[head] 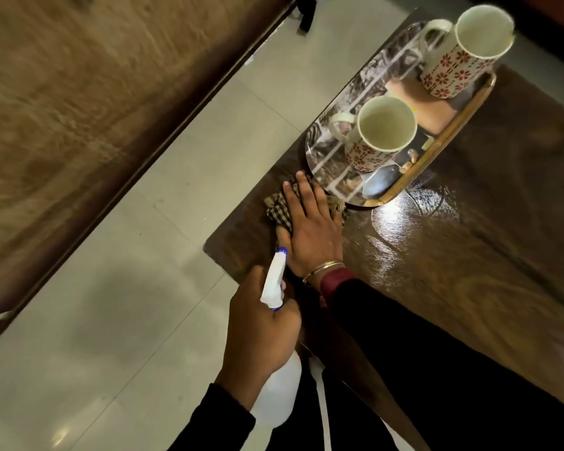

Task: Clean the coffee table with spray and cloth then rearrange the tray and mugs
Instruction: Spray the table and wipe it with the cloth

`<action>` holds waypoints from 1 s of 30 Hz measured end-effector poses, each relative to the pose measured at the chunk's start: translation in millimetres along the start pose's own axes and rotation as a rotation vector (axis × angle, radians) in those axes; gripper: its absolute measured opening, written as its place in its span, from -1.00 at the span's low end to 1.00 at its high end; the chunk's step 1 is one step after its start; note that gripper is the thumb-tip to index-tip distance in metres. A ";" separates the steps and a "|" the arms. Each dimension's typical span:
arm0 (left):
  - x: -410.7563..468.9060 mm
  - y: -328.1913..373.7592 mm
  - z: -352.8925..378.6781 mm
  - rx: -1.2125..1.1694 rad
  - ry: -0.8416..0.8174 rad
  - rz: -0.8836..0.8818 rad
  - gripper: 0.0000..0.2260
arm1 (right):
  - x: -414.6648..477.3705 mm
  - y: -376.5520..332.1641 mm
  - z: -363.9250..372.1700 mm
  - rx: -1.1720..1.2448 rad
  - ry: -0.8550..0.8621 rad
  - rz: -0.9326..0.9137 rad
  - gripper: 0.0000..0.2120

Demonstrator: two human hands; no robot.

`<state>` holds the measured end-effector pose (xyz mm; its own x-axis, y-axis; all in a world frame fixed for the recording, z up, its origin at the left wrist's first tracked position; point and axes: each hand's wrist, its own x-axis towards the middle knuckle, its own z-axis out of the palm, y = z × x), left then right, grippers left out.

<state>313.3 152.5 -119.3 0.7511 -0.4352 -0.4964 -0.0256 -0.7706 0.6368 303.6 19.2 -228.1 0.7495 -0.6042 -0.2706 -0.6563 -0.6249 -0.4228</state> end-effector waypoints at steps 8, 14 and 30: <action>8.9 -24.4 -16.9 0.039 0.194 -0.027 -0.63 | 28.7 -43.5 11.0 0.000 -0.005 -0.082 -0.27; 10.9 -26.2 -39.5 0.013 0.124 -0.143 -0.79 | -45.7 -19.9 30.1 -0.100 -0.170 -0.495 -0.26; -16.4 -61.6 -64.0 -0.097 0.132 -0.198 -0.83 | -44.9 -76.8 60.0 -0.130 -0.172 -0.473 -0.29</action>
<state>344.8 237.0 -112.6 0.8147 -0.2106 -0.5403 0.1898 -0.7836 0.5916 325.5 124.0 -235.4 0.9629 -0.1576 -0.2188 -0.2395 -0.8730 -0.4249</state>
